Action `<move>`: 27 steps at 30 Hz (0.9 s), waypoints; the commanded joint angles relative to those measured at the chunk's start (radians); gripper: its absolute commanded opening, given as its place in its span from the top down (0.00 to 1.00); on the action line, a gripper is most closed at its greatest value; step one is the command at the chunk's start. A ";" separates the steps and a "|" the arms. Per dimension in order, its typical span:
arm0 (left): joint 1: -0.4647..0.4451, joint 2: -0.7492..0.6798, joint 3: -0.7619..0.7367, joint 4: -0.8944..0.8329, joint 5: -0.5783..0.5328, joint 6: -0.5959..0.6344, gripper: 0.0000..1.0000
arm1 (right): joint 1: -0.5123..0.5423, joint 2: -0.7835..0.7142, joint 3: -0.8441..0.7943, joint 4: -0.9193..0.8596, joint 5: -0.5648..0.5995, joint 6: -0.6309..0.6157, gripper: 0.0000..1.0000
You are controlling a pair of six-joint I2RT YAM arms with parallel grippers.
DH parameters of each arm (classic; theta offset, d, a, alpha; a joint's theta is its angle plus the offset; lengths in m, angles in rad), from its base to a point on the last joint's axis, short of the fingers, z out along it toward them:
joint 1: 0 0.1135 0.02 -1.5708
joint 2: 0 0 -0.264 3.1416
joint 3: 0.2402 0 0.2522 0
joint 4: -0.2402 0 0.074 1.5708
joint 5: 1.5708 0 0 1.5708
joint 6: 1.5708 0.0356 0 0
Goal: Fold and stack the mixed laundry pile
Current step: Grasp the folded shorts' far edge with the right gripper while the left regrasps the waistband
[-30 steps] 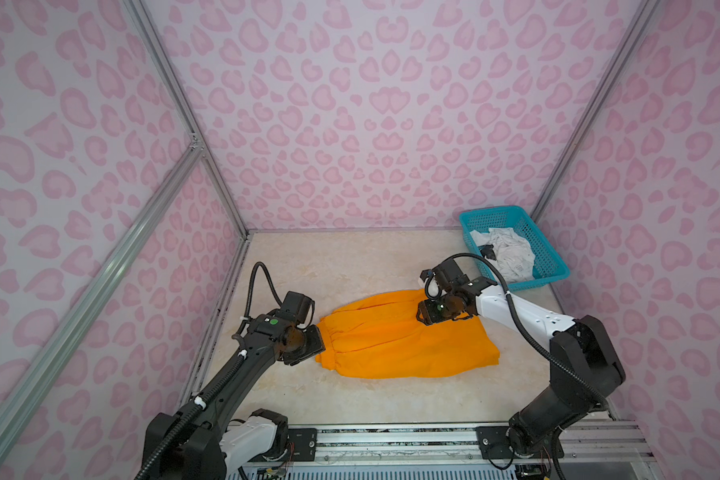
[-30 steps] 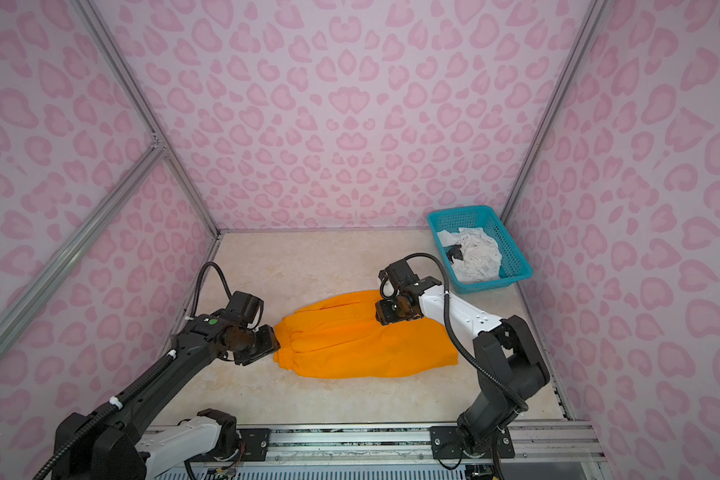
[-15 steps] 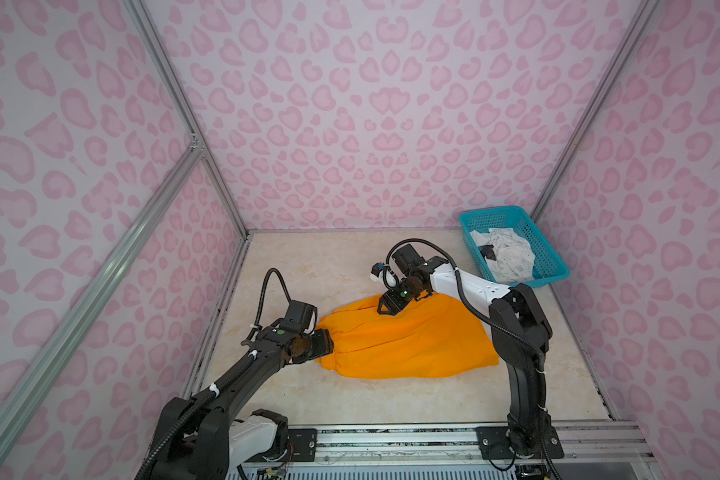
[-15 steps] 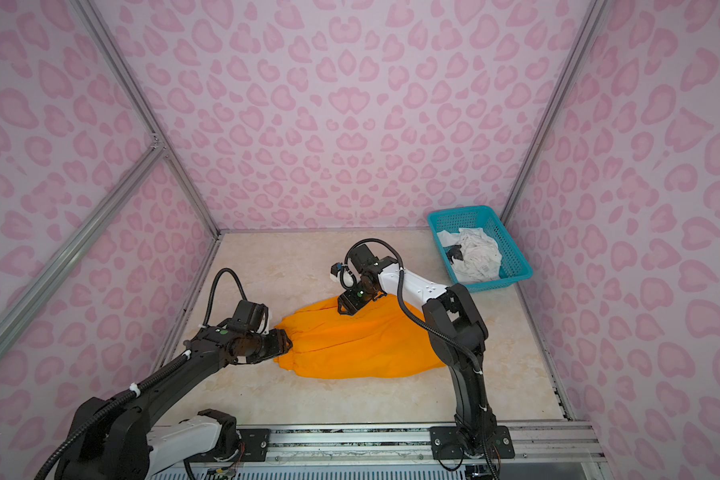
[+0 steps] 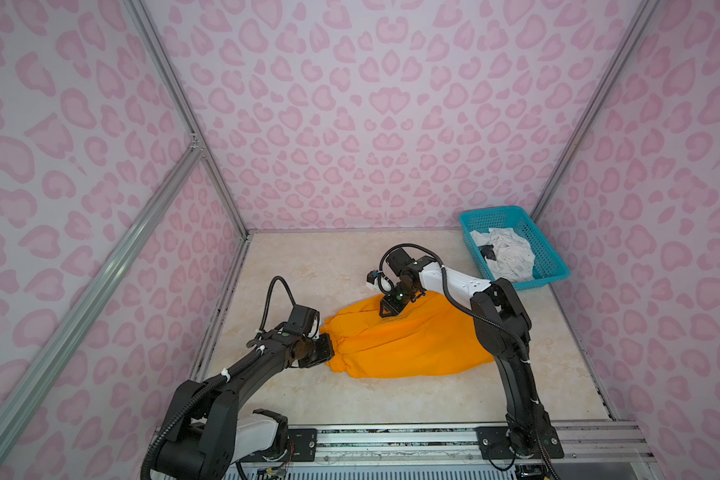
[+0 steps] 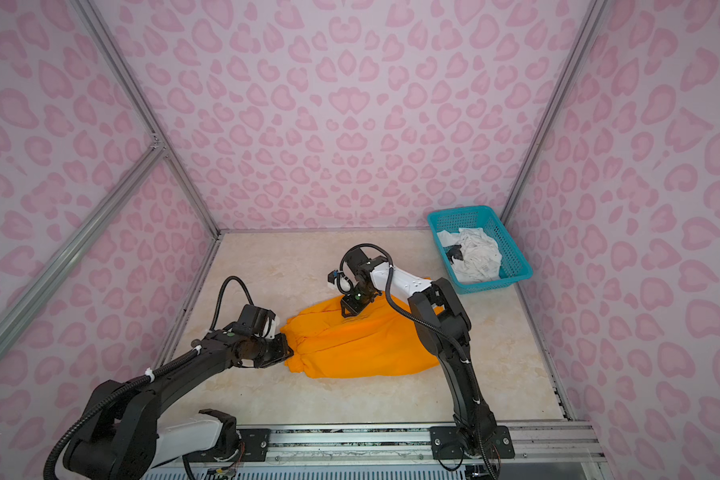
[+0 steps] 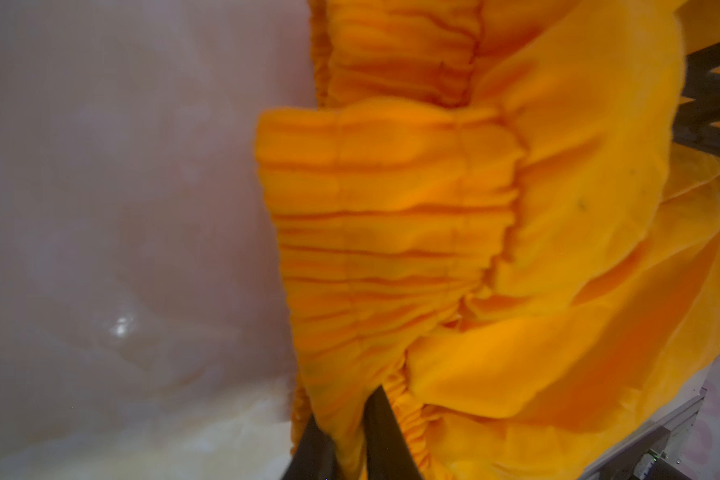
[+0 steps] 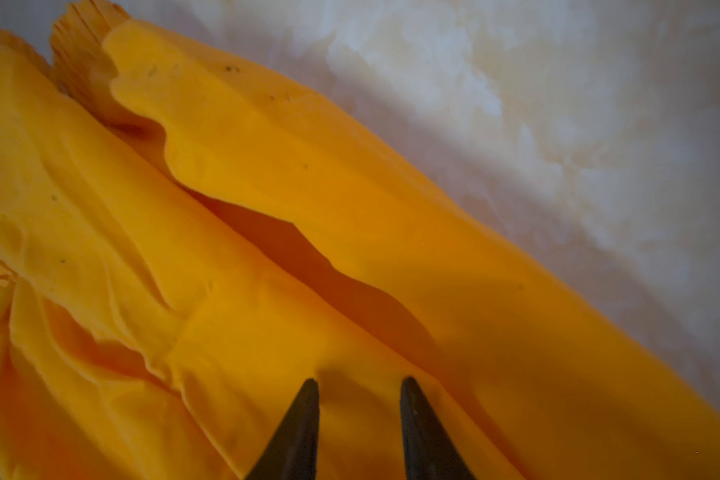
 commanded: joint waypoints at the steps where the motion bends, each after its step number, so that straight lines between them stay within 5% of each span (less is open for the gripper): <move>1: -0.001 0.018 0.021 -0.017 -0.027 -0.009 0.95 | -0.002 -0.007 -0.004 0.015 0.075 0.009 0.72; 6: -0.001 0.037 0.050 -0.069 -0.055 -0.004 0.97 | -0.001 -0.062 -0.053 0.078 0.109 -0.029 0.40; 12: -0.001 0.063 0.082 -0.123 -0.093 -0.010 0.97 | -0.008 0.013 0.054 -0.020 0.011 -0.103 0.35; 21: -0.001 0.078 0.108 -0.161 -0.130 -0.003 0.97 | 0.010 0.075 0.097 -0.098 -0.060 -0.147 0.36; 27: -0.001 0.075 0.119 -0.182 -0.135 0.014 0.97 | 0.011 0.086 0.079 -0.051 -0.008 -0.100 0.64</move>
